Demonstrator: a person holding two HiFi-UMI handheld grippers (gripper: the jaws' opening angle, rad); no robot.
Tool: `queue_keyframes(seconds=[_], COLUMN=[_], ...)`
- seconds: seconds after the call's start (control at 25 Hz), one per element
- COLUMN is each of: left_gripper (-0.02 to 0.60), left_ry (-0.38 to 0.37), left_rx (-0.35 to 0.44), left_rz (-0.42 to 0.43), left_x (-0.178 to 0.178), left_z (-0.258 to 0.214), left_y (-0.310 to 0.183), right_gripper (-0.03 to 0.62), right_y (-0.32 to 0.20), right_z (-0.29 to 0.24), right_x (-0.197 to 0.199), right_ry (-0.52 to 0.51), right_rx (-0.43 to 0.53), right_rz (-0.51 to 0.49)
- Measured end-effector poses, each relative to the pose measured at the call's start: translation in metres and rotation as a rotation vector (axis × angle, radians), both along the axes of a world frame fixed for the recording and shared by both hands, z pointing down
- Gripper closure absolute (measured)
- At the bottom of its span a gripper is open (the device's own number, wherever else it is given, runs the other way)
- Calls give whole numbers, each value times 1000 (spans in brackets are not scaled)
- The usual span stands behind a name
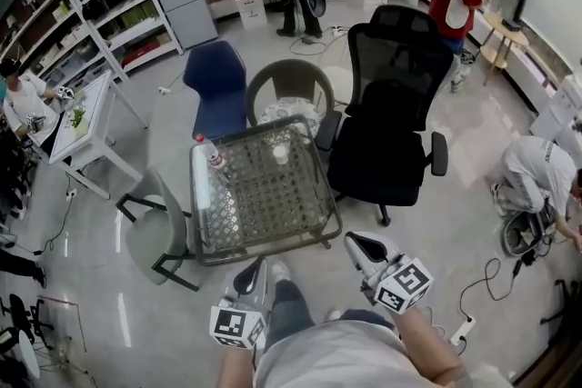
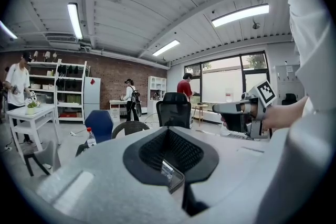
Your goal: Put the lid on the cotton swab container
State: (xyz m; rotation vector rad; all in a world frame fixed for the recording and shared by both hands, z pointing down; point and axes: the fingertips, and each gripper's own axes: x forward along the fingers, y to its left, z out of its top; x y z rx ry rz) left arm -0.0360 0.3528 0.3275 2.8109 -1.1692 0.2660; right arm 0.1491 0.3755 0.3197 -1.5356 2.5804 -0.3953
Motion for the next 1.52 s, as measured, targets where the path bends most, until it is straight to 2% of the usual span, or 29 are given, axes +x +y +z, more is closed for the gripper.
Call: queue_keyframes(seconds=[0.36, 0.88, 1.2, 1.32, 1.52], left_gripper=[575, 575, 575, 575, 575], left_ry=[6, 37, 43, 45, 55], left_rx=[-14, -57, -102, -119, -146], left_rz=[28, 64, 135, 175, 195], left_x=[-5, -28, -44, -45, -56], left_z=[8, 18, 34, 46, 62], left_y=[-91, -230, -311, -330, -360], right_gripper=[591, 590, 591, 589, 590], right_y=[-80, -215, -289, -309, -338], right_z=[7, 9, 18, 28, 41], right_x=[-2, -32, -55, -58, -67], right_ry=[10, 50, 75, 85, 127], right_rx=[-21, -69, -115, -139, -168], right_rz=[34, 43, 87, 116, 144])
